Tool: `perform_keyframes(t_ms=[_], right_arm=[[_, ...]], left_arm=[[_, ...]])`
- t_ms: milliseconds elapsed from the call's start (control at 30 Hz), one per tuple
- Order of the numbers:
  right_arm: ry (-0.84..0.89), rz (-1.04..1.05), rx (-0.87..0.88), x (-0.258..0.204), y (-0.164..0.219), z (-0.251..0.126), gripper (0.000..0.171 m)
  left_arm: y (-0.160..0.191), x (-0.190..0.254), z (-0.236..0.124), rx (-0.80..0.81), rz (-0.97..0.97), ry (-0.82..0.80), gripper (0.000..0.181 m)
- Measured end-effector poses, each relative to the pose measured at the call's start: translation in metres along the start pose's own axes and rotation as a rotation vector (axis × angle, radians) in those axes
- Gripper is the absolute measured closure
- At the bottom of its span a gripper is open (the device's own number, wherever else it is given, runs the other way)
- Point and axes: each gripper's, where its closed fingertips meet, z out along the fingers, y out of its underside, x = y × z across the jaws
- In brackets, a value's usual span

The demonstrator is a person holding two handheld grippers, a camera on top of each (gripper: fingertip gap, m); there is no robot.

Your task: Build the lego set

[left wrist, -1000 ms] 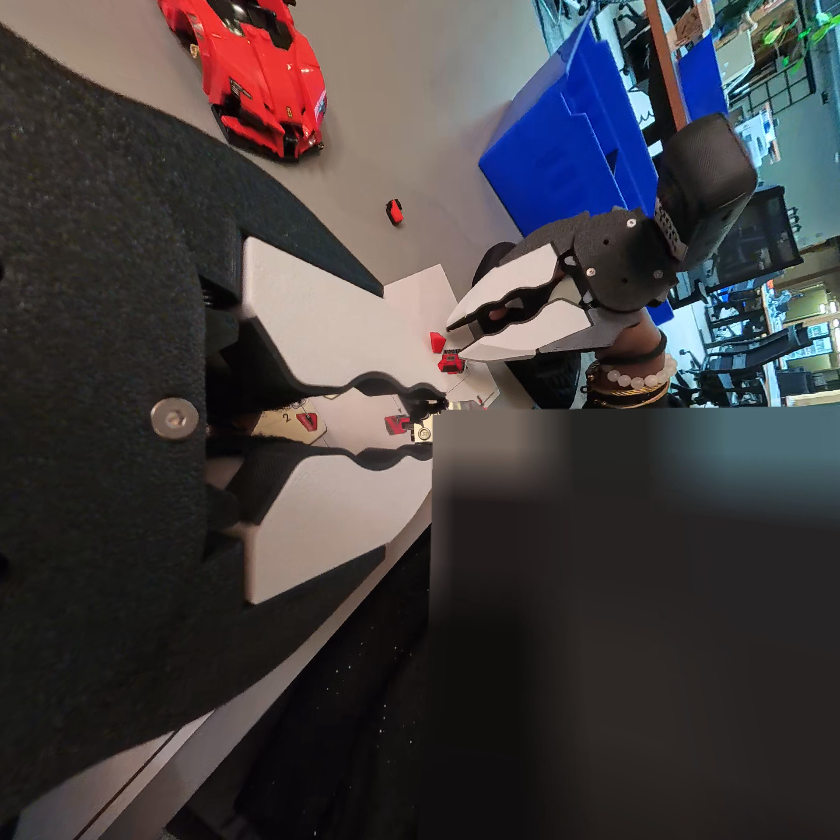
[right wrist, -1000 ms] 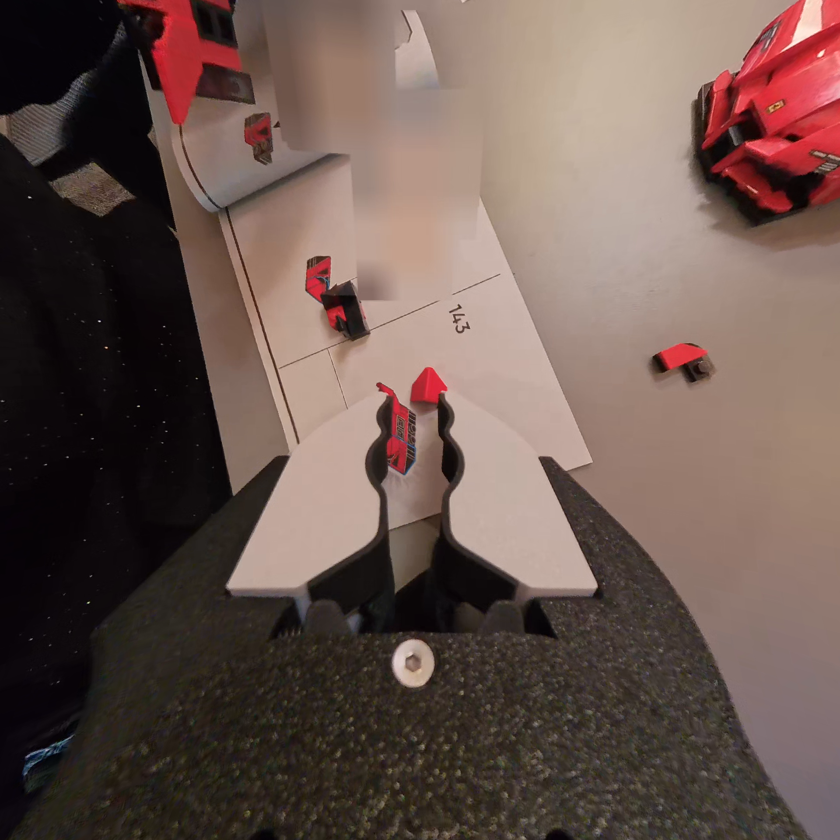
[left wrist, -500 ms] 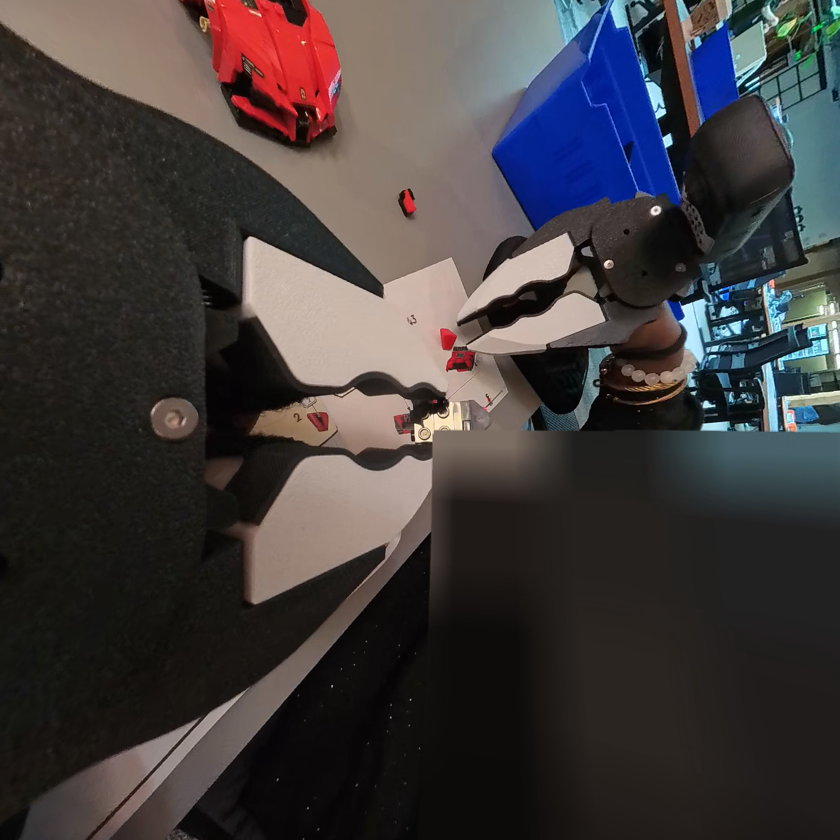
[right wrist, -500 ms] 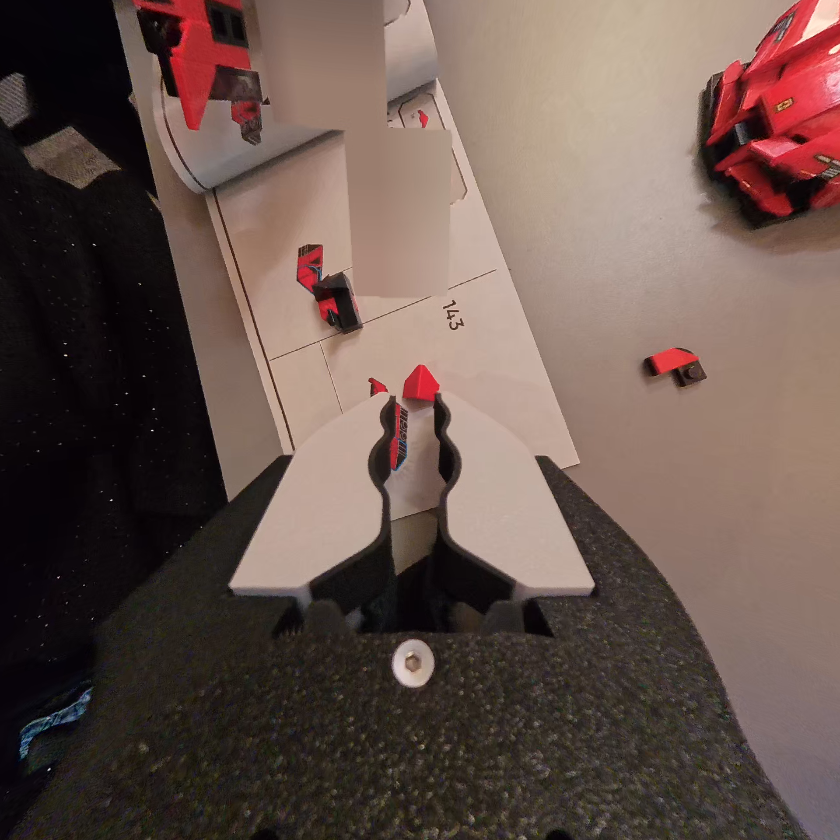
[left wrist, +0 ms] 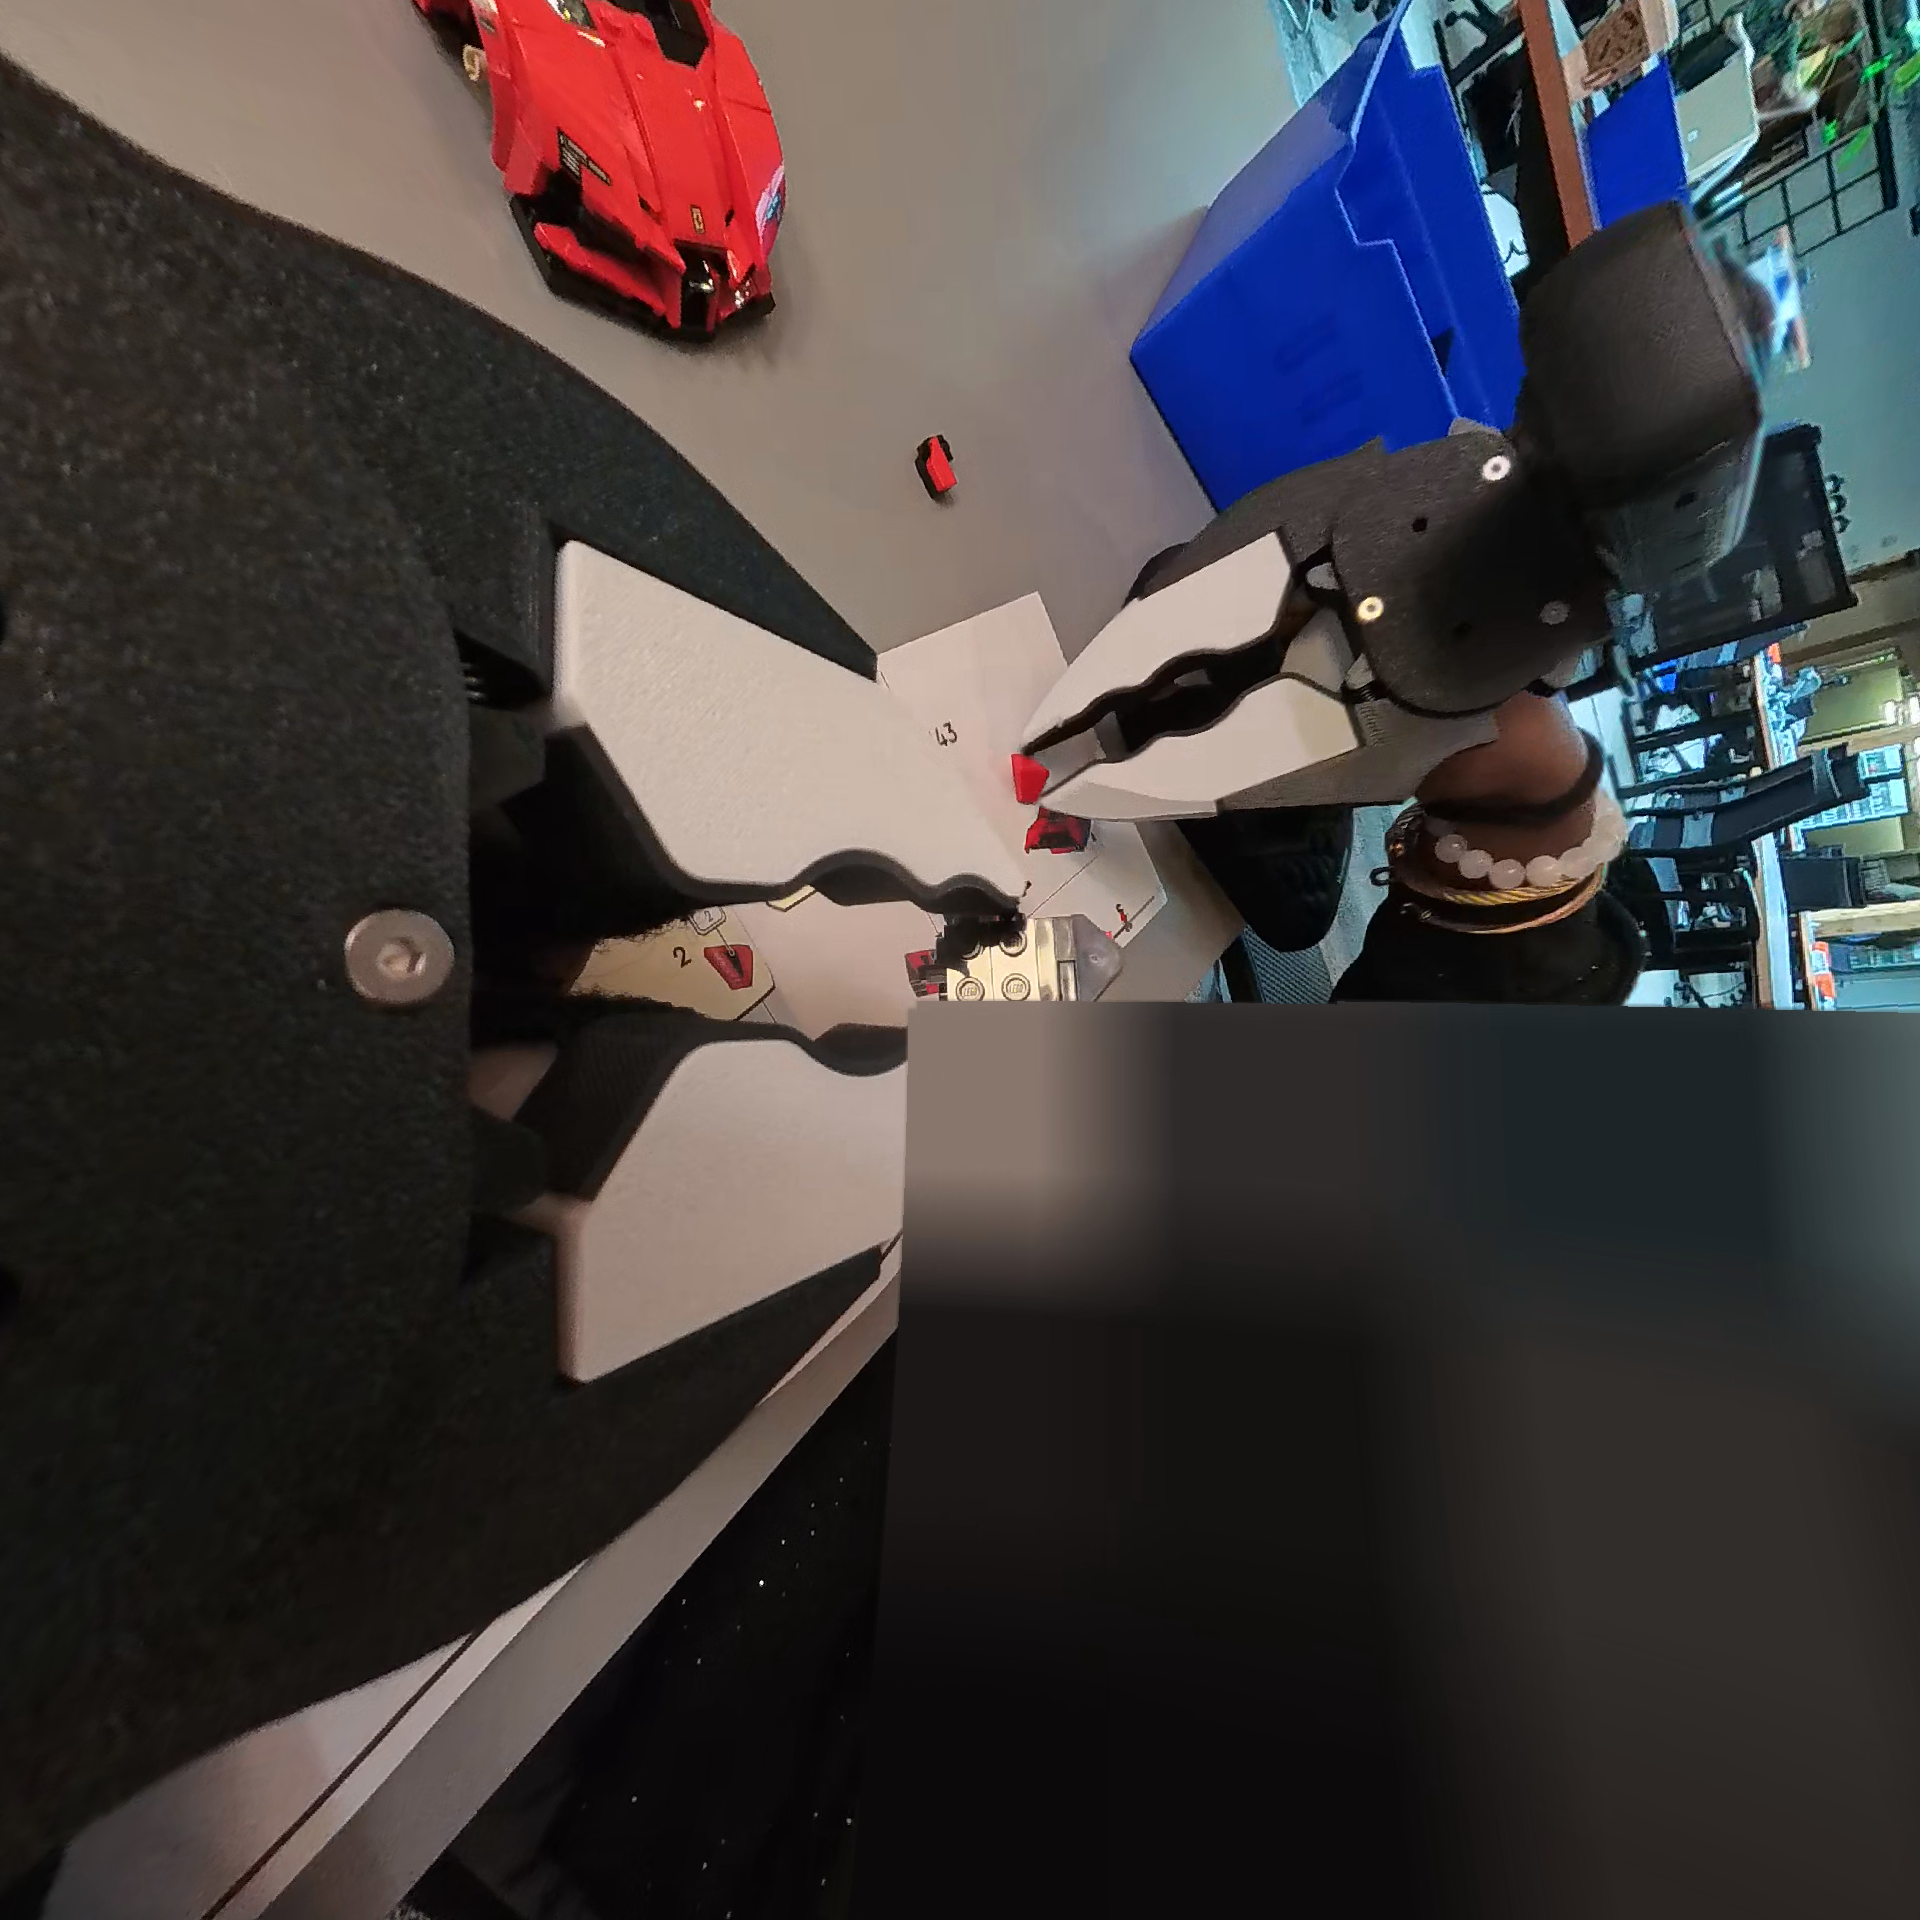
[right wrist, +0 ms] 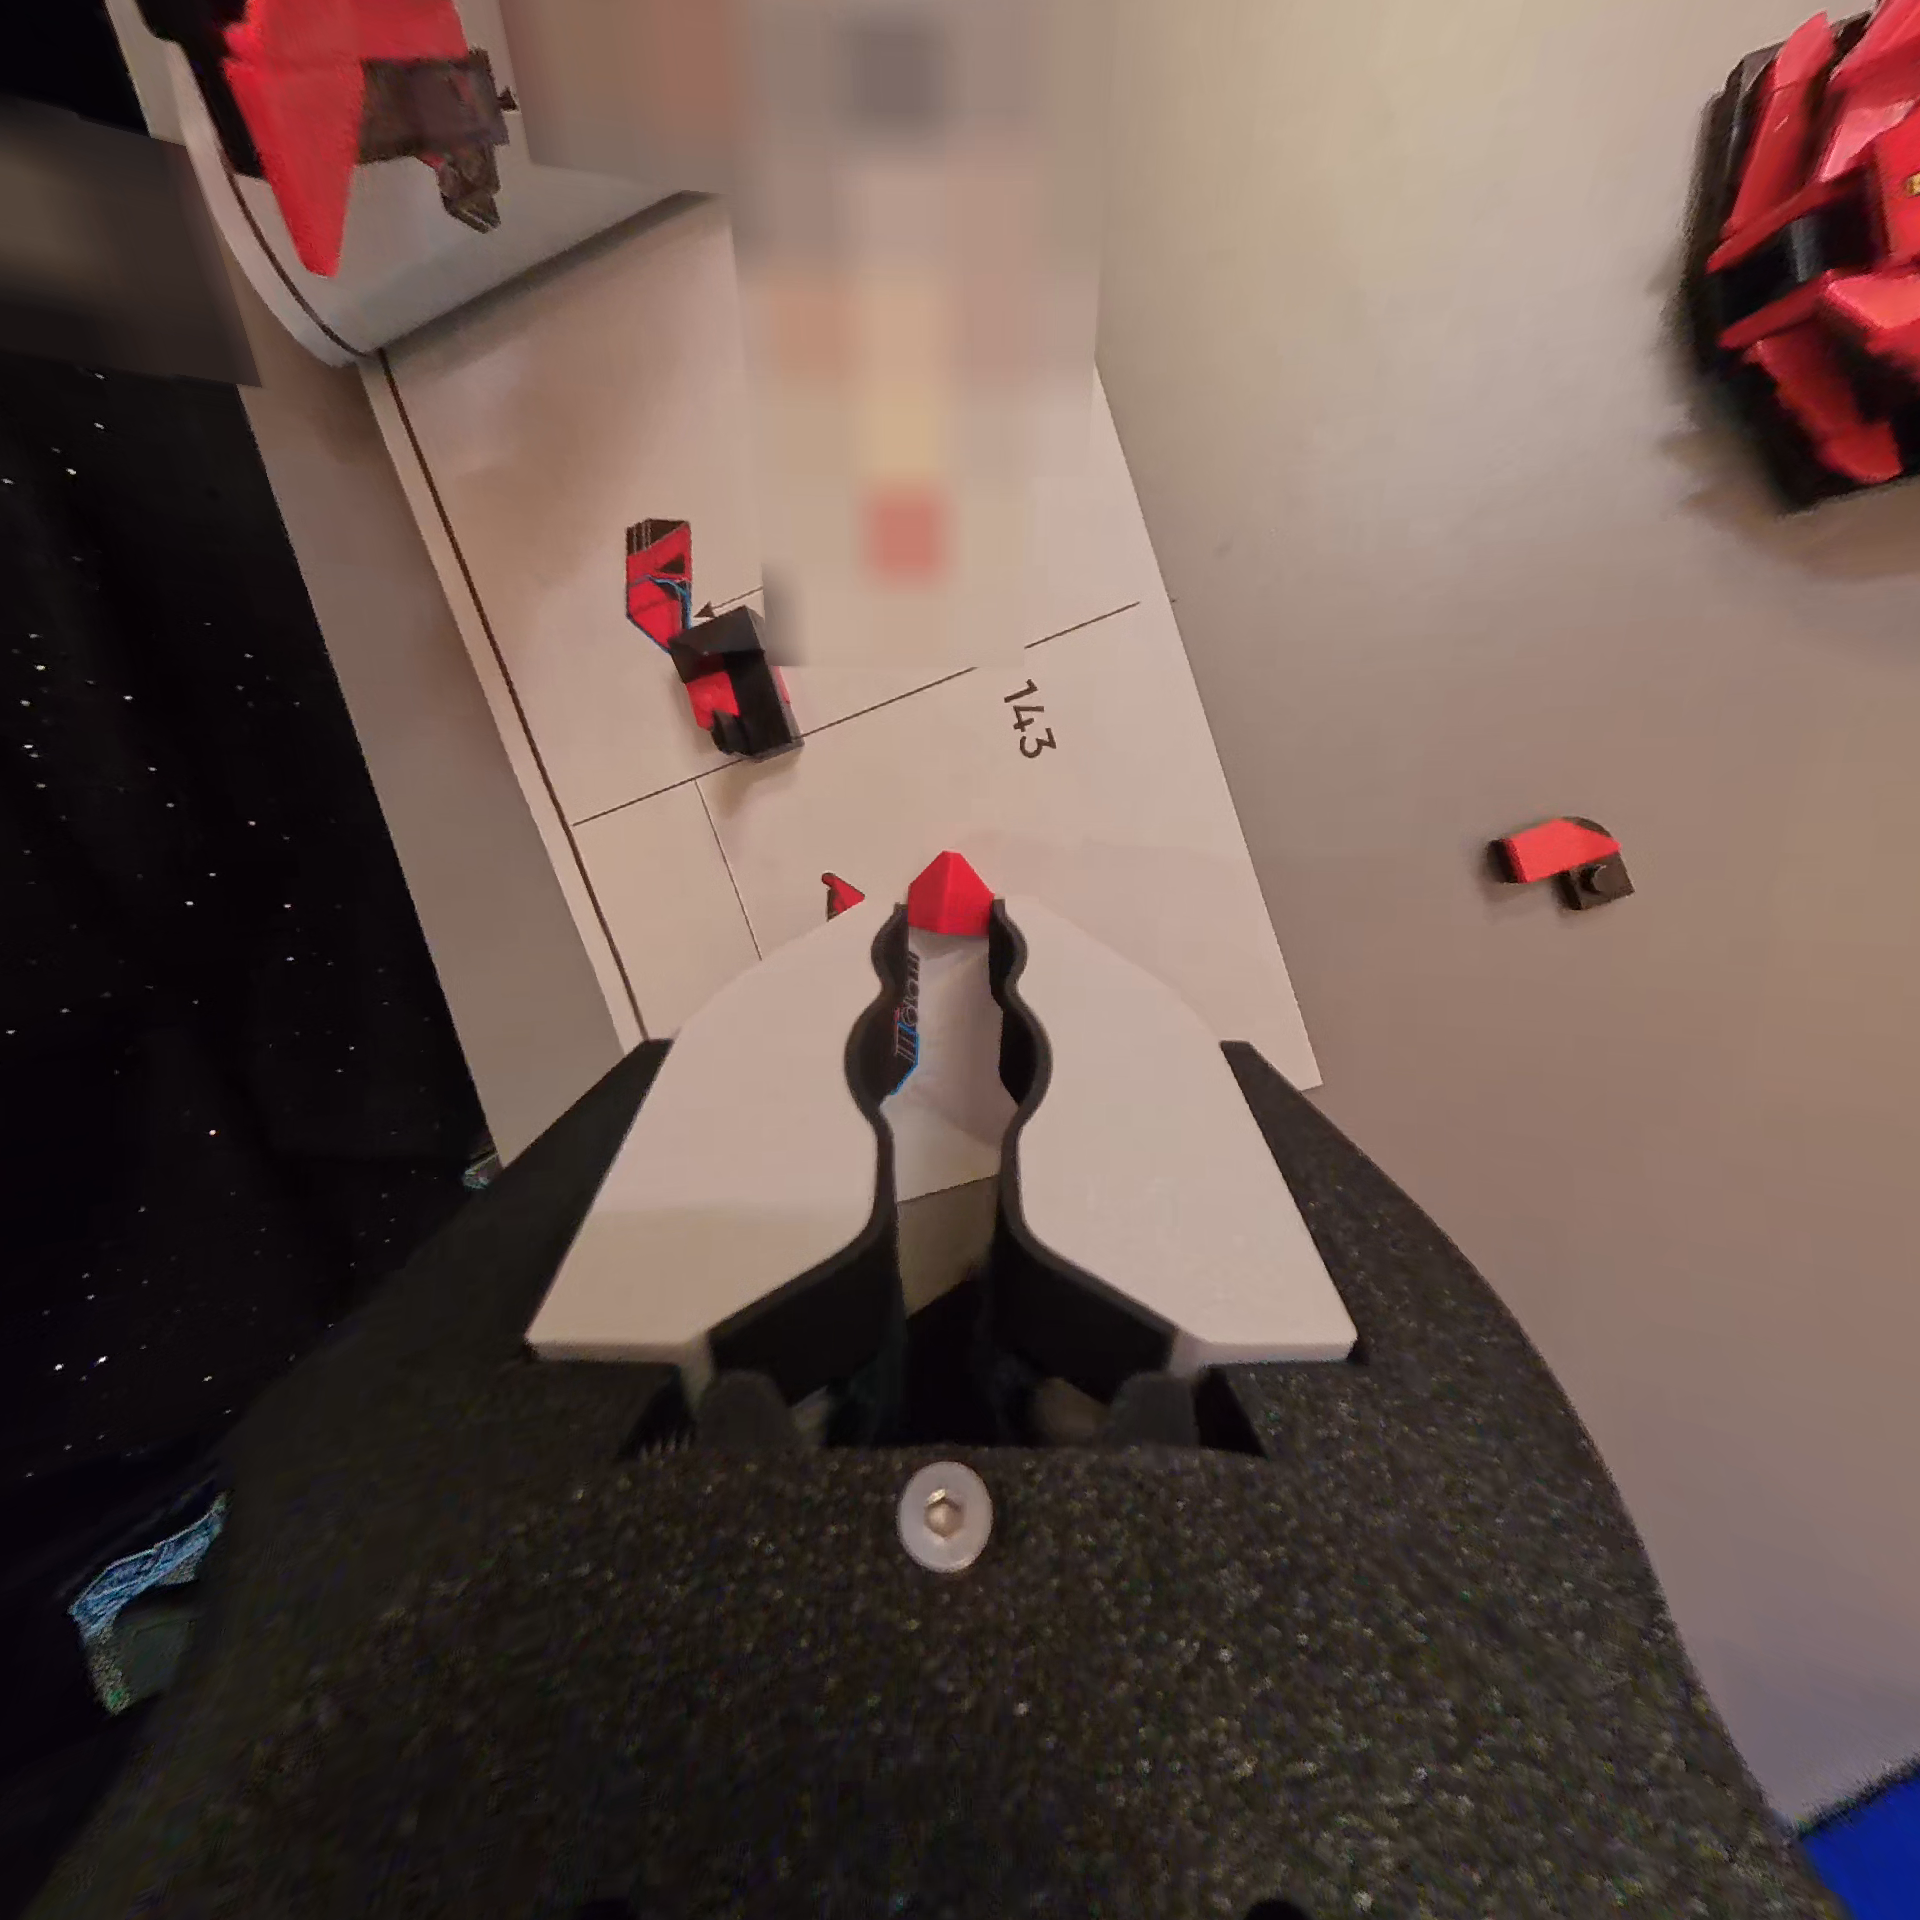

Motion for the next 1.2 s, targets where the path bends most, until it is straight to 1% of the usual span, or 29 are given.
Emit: perform_keyframes(t_ms=[267, 467, 667, 700, 733, 867, 933, 1000, 1067, 1100, 1200], right_arm=[[0.012, -0.033, 0.048, 0.0, -0.002, 0.001, 0.159], [-0.002, -0.048, 0.117, -0.001, -0.002, -0.003, 0.166], [-0.006, -0.064, 0.063, -0.007, -0.003, 0.0, 0.149], [0.013, -0.075, 0.035, -0.005, -0.001, 0.002, 0.15], [0.038, -0.09, 0.023, -0.002, 0.0, 0.003, 0.156], [0.039, -0.111, 0.027, -0.002, -0.001, 0.003, 0.157], [0.029, -0.118, 0.066, -0.004, -0.003, 0.002, 0.158], [-0.007, -0.129, 0.167, -0.011, -0.014, -0.002, 0.171], [-0.05, -0.157, 0.271, -0.022, -0.027, -0.007, 0.171], [-0.051, -0.156, 0.276, -0.022, -0.027, -0.007, 0.171], [-0.021, -0.14, 0.205, -0.015, -0.014, -0.004, 0.166]], left_arm=[[0.001, -0.001, 0.0, -0.005, 0.003, -0.012, 0.163], [0.004, -0.007, 0.002, -0.041, 0.013, -0.052, 0.163], [0.009, -0.011, 0.004, -0.078, 0.013, -0.073, 0.163], [0.01, -0.011, 0.004, -0.08, 0.013, -0.073, 0.163], [0.01, -0.011, 0.004, -0.082, 0.012, -0.072, 0.163], [0.012, -0.011, 0.004, -0.089, 0.012, -0.072, 0.163], [0.011, -0.011, 0.005, -0.088, 0.016, -0.075, 0.163], [0.011, -0.012, 0.005, -0.092, 0.021, -0.083, 0.163], [0.012, -0.011, 0.007, -0.101, 0.029, -0.086, 0.163], [0.013, -0.011, 0.008, -0.105, 0.03, -0.084, 0.163], [0.017, -0.011, 0.01, -0.124, 0.028, -0.082, 0.163]])
